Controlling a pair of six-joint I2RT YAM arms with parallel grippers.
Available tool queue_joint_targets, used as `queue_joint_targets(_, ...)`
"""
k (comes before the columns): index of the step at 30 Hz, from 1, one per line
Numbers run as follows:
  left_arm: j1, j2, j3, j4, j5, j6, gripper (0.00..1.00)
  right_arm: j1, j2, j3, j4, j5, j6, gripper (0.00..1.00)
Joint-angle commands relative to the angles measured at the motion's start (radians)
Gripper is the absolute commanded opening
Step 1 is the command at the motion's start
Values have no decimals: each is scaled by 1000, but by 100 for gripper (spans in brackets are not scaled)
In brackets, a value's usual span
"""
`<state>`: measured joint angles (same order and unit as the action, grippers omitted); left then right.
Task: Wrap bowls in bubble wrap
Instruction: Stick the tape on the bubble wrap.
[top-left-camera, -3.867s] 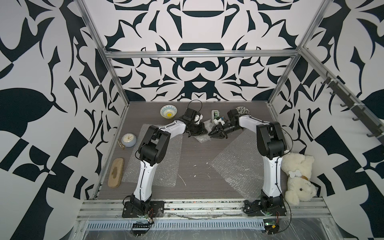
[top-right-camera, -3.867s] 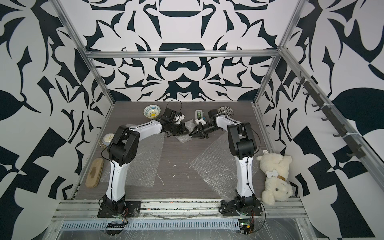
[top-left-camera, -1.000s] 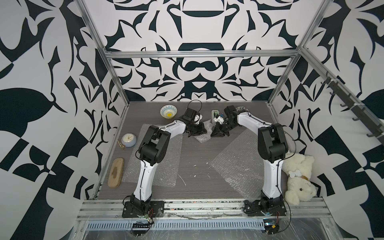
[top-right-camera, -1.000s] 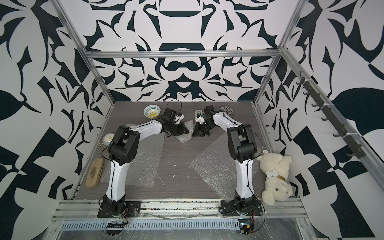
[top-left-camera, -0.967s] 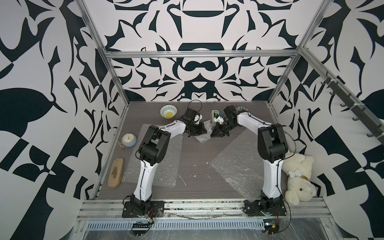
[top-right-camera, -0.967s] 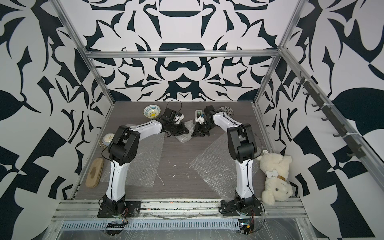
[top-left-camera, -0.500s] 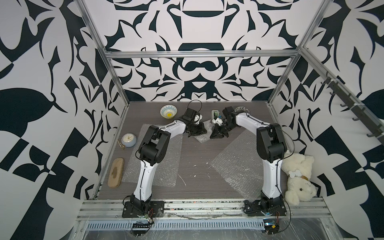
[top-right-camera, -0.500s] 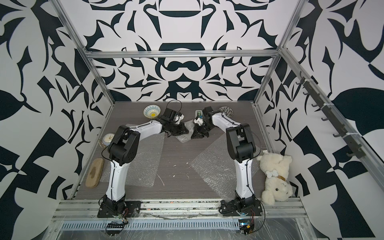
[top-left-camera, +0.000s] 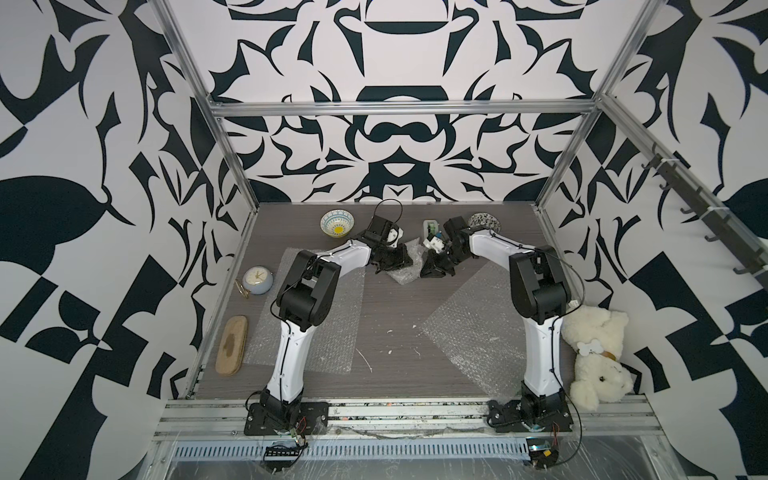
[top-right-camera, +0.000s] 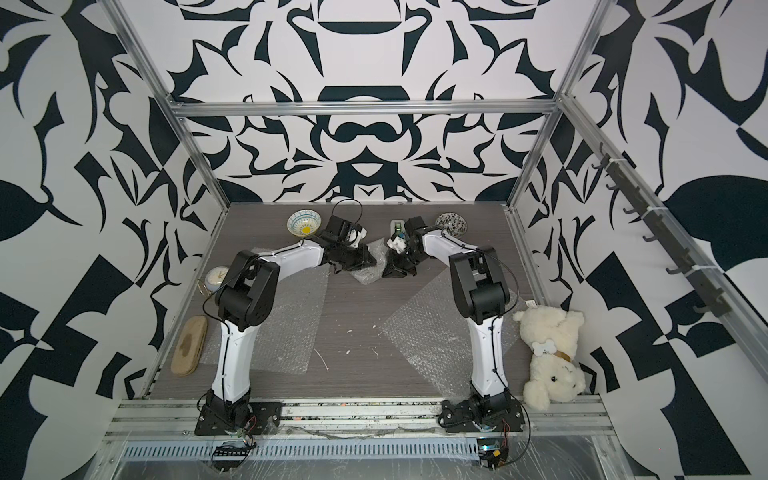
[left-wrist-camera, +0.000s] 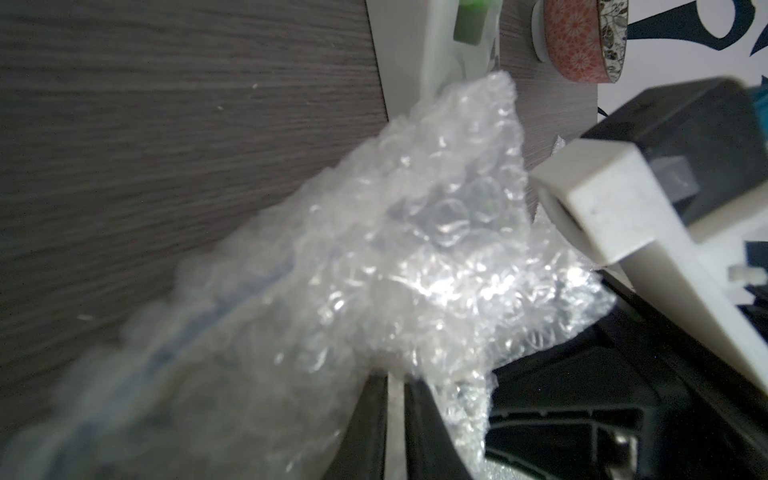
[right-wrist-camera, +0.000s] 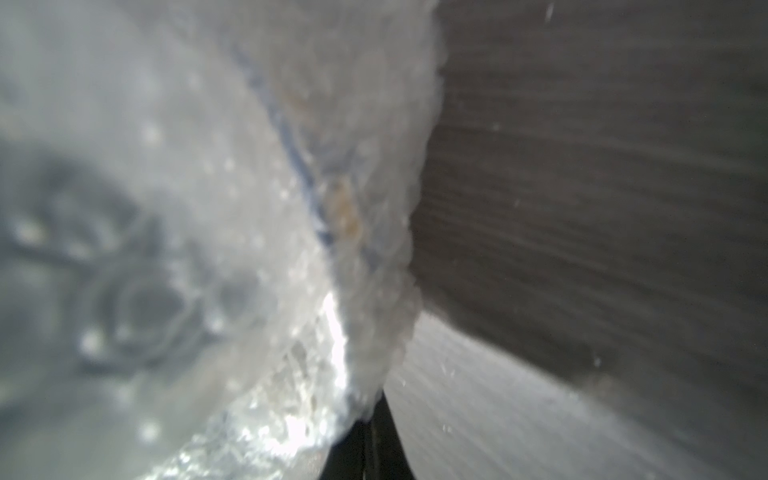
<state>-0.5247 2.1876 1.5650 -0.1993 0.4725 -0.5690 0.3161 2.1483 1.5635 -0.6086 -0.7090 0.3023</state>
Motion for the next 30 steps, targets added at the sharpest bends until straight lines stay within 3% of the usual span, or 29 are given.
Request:
queue_joint_targets(1, 0, 44, -27, -64, -32, 9, 14, 6, -28, -2, 116, -15, 33, 7)
queue_joint_targets(10, -9, 69, -19, -50, -24, -5, 14, 26, -49, -9, 155, -26, 107, 6)
queue_joint_targets(16, -9, 49, -14, -67, -33, 6, 14, 7, -137, -45, 25, 193, 72, 5)
queue_joint_targets(21, -9, 53, -1, -77, -33, 12, 14, 8, -224, -74, -21, 232, 47, 5)
queue_joint_targets(30, -9, 51, -3, -66, -33, 4, 15, 64, -137, 30, -158, 366, 18, 4)
